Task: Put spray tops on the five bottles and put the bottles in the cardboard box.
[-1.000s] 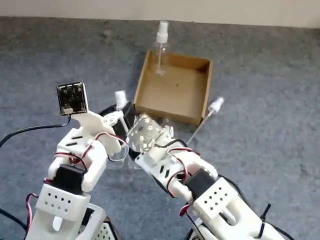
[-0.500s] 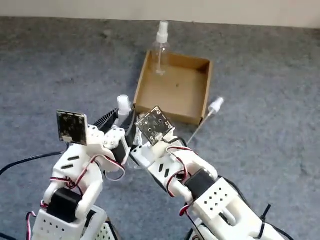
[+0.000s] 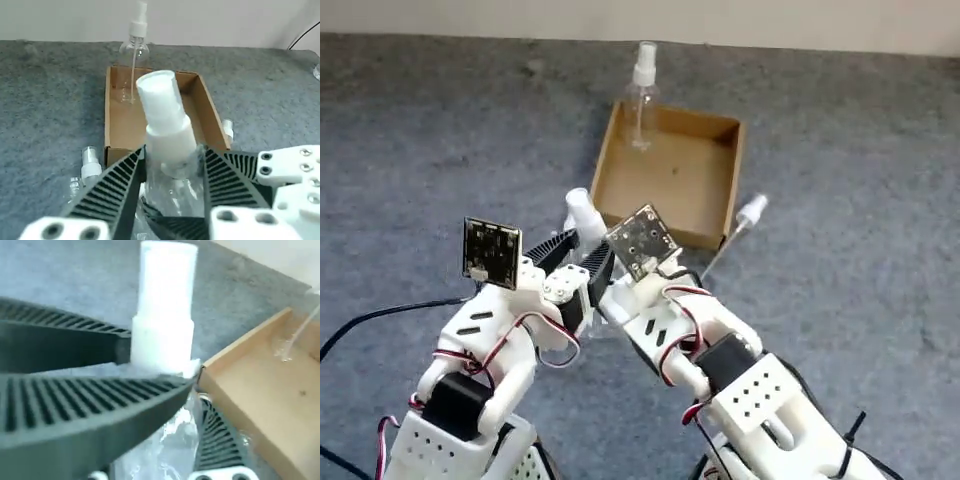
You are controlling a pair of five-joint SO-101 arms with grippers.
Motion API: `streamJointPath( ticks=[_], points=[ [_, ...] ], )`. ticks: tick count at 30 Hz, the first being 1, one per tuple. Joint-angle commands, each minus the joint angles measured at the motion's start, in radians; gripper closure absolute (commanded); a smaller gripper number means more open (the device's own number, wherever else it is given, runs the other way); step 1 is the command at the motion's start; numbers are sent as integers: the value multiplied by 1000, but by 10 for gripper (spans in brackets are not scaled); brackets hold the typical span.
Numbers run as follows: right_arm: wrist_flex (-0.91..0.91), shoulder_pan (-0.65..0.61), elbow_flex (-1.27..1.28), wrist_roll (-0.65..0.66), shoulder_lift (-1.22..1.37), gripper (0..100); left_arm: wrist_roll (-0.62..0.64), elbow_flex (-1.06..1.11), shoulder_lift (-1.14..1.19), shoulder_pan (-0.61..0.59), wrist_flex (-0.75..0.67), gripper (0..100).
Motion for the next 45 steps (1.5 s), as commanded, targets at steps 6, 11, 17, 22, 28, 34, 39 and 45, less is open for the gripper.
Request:
streamJointPath(
  ticks=[6,11,17,22,28,34,39,45],
  points=[
    [-30,33,-12,-8,-31,994,-12,-47,2,-116,8,870],
    [-31,97,-15,-6,-30,994,-144,-38,2,-216,8,870],
    [-25,182,-124,-6,-25,994,-193,4,2,-260,17,870],
    [-25,188,-200,-3,-22,994,-196,13,2,-237,17,870],
    [39,183,-371,-6,70,994,-356,13,4,-71,28,802],
    [104,180,-562,-14,291,994,-365,2,4,-10,87,730],
    [179,163,-628,-126,403,994,-365,10,4,-10,87,729],
    [328,41,-665,-126,407,994,-362,13,12,-48,86,730]
  ],
)
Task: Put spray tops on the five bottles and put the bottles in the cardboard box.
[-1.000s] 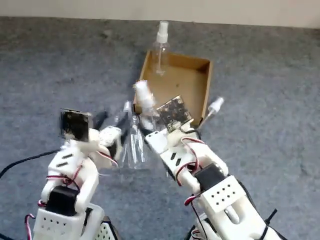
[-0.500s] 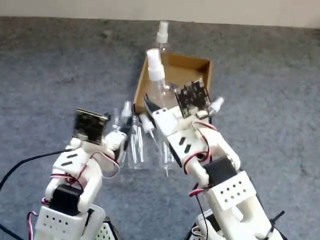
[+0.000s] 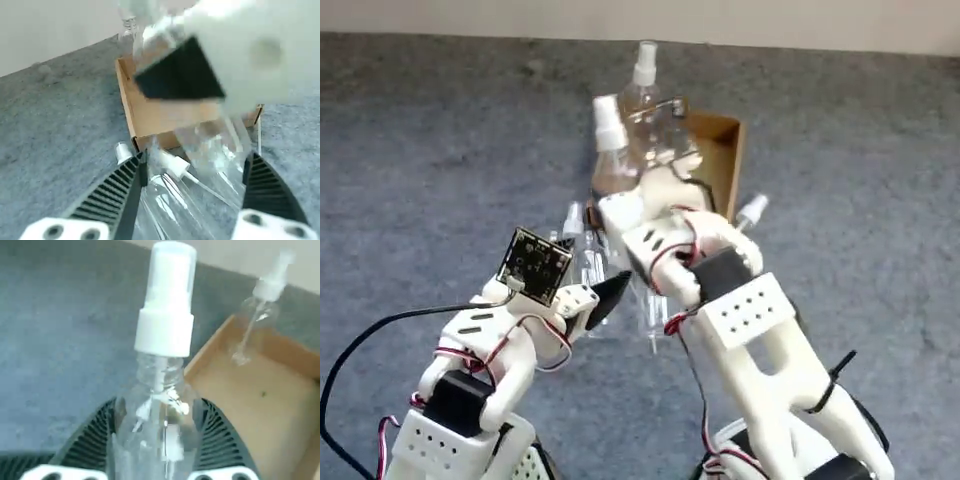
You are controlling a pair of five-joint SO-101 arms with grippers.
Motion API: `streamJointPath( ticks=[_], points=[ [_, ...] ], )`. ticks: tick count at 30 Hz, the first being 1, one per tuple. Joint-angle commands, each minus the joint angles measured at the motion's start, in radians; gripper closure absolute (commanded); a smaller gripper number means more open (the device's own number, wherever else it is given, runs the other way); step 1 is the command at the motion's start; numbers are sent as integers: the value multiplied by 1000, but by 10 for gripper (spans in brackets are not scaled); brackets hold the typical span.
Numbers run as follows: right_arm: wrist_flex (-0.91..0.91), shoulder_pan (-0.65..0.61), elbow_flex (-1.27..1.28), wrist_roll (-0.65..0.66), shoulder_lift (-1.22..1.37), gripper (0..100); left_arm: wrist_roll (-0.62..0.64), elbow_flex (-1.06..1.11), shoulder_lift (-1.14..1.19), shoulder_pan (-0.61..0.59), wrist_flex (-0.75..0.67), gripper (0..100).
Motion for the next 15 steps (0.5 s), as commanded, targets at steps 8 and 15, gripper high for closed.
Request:
streamJointPath(
  ticks=[8,15],
  points=[
    [300,-76,-232,32,-84,994,-8,30,8,-61,-71,730],
    [335,-31,-237,98,-139,994,-8,33,8,-61,-72,730]
  ],
)
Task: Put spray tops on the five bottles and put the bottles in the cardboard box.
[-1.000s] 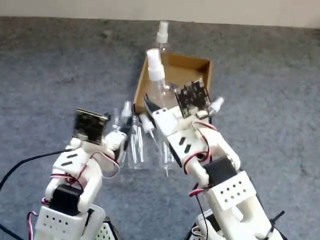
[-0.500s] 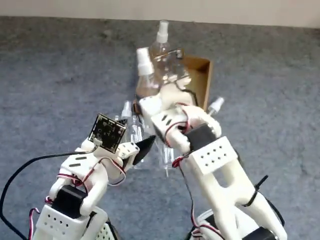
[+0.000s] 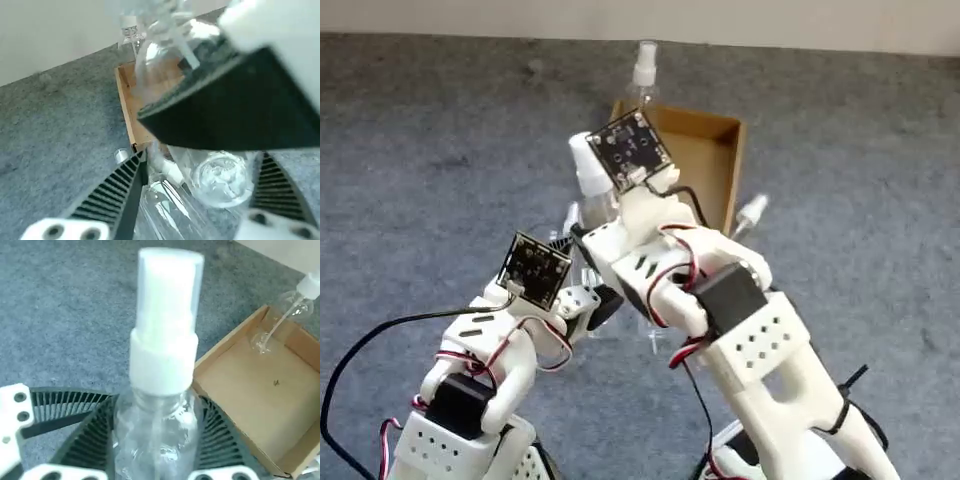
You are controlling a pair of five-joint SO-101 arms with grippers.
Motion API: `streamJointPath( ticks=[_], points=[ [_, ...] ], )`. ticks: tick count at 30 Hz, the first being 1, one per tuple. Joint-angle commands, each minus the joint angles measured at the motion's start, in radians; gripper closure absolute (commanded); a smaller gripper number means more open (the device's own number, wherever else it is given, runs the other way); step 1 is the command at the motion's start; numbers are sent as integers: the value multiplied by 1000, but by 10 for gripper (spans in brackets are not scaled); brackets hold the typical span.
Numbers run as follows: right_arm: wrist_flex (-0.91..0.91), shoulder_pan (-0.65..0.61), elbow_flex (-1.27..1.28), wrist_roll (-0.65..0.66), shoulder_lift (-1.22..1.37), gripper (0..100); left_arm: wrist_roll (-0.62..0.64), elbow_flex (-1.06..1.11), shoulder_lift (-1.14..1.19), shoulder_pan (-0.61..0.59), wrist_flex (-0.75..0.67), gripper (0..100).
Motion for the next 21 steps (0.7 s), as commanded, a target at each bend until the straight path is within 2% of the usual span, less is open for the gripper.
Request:
streamJointPath(
  ticks=[1,5,9,14,21],
  points=[
    [10,61,-64,15,-50,994,-8,-4,12,-22,-23,730],
    [-76,222,-68,18,-48,994,-8,-4,12,-22,-20,731],
    [-297,358,-56,81,-45,994,-9,-2,8,-24,-20,780],
    [-518,440,15,80,76,994,-9,15,2,-25,-25,835],
    [-809,512,-16,86,407,994,-11,33,2,-24,-26,839]
  ],
)
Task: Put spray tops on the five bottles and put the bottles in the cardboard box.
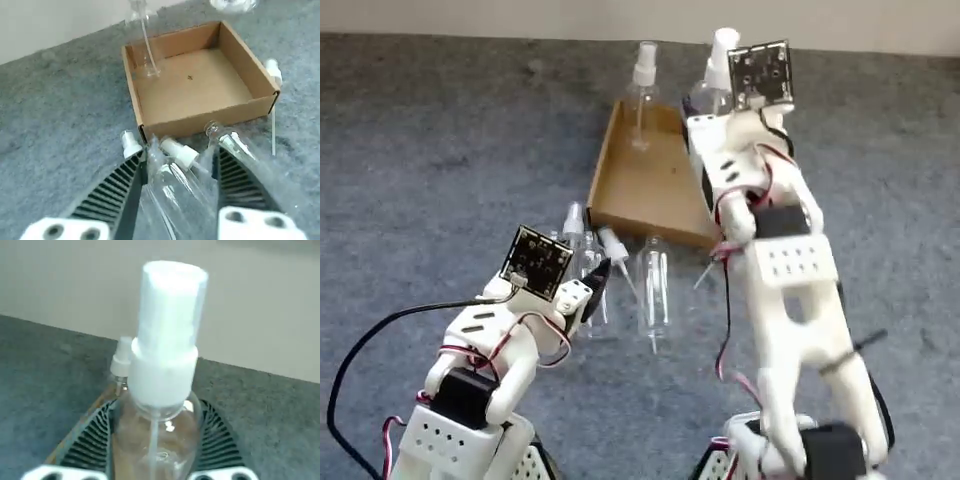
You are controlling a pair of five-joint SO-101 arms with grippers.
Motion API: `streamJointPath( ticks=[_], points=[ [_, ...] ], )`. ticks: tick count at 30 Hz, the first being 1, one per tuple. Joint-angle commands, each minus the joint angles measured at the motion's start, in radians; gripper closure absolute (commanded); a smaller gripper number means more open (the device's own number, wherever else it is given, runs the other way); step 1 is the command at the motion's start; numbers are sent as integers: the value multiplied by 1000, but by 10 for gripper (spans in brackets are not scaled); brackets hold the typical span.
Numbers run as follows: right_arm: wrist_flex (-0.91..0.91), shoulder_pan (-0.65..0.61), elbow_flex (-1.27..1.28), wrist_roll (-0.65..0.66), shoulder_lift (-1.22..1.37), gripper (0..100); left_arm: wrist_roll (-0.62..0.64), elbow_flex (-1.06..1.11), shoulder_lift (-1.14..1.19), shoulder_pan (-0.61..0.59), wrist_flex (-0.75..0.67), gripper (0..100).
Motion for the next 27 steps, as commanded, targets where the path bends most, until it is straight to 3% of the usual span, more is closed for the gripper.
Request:
streamJointPath(
  ticks=[1,14,27],
  points=[
    [-157,36,-62,9,136,994,-6,-2,-7,-10,-26,839],
    [-421,48,-162,8,518,994,-6,-1,-7,-7,-26,839],
    [-432,45,-371,8,750,994,-6,-1,-7,-5,-26,839]
  ],
)
